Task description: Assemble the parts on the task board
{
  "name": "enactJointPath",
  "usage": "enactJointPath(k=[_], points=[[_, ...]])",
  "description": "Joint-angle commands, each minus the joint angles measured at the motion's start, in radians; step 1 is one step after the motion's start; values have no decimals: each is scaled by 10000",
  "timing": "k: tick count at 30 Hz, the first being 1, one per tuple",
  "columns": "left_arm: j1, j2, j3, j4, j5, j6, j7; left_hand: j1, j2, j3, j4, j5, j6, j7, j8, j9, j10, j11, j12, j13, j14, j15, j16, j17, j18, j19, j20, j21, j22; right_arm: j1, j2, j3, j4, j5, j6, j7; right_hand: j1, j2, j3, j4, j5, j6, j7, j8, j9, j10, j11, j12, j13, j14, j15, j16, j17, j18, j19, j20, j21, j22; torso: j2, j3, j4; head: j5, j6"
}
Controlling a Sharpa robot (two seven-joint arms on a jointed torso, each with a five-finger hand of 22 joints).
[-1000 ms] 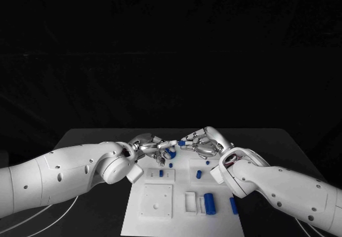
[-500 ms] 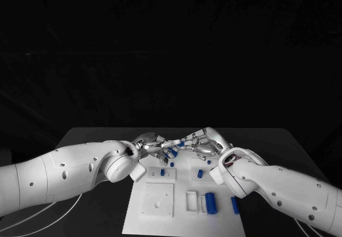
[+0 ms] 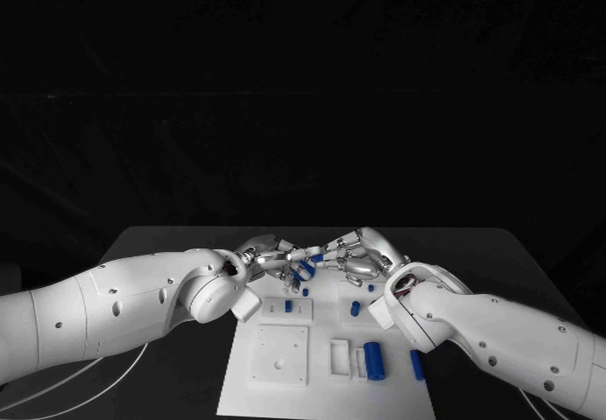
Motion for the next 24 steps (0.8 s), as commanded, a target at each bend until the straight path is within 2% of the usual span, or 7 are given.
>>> enactJointPath(k=[1, 8, 11, 15, 19, 24], points=[[-3, 28, 8, 5, 194, 133, 230, 23, 122, -8, -59, 148, -27, -25, 7, -14, 12, -3, -55, -6, -54, 17, 43, -11, -28, -33, 27, 70, 191, -6, 17, 2, 13, 1, 197, 14, 19, 149, 9, -32, 66, 355, -86, 63, 67, -12, 1, -2, 9, -7, 6, -31, -17, 74, 431, 33, -35, 975, -1, 0, 0, 33, 24], [-3, 39, 8, 0, 185, 171, 263, 598, 333, 152, -437, 414, 98, -105, 87, 13, 79, -55, -85, -17, -35, -25, 104, 16, -49, -21, -10, 131, 204, -6, 29, 0, -11, -2, 196, 10, 19, 149, 9, -32, 66, 355, -86, 63, 67, -12, 1, -2, 9, -7, 6, -31, -17, 74, 431, 33, -35, 975, 2, 2, 5, 26, -7], [-3, 51, 8, -5, 183, 194, 243, 788, 354, 150, -575, 517, 139, -141, 177, 110, 85, -64, -135, -31, -45, -40, 124, 25, -62, -33, -26, 162, 205, -6, 33, -1, -25, 10, 198, 4, -1, 178, -22, -57, 64, 351, -87, 61, 66, -21, 1, 1, 11, -17, 10, -43, -41, 79, 424, 37, -50, 970, 5, 2, 4, 20, -22], [-3, 53, 8, -11, 189, 198, 243, 963, 420, 139, -700, 1197, 114, -190, 271, 269, 120, -84, -208, -38, -60, -50, 143, 29, -75, -63, -41, 215, 204, -6, 37, -1, -37, 16, 218, -10, -1, 178, -22, -57, 64, 351, -87, 61, 66, -21, 1, 1, 11, -17, 10, -43, -41, 79, 424, 37, -50, 970, 4, 5, -3, 10, -28], [-3, 46, 8, -16, 219, 197, 248, 1027, 419, 147, -786, 1602, 127, -239, 390, 414, 164, -108, -253, -42, -55, -68, 173, 40, -84, -70, -58, 266, 207, -6, 35, -1, -39, 18, 230, -17, -1, 178, -22, -57, 64, 351, -87, 61, 66, -21, 1, 1, 11, -17, 10, -43, -41, 79, 424, 37, -50, 970, 1, 5, 0, 4, -39], [-3, 29, 8, -14, 251, 213, 246, 1018, 423, 164, -838, 1788, 26, -305, 694, 825, 238, -141, -294, -30, -61, -97, 274, 77, -99, -97, -87, 411, 211, -6, 32, -1, -45, 19, 246, -25, -1, 178, -22, -57, 64, 351, -87, 61, 66, -21, 1, 1, 11, -17, 10, -43, -41, 79, 424, 37, -50, 970, 3, 7, 0, -9, -51]])
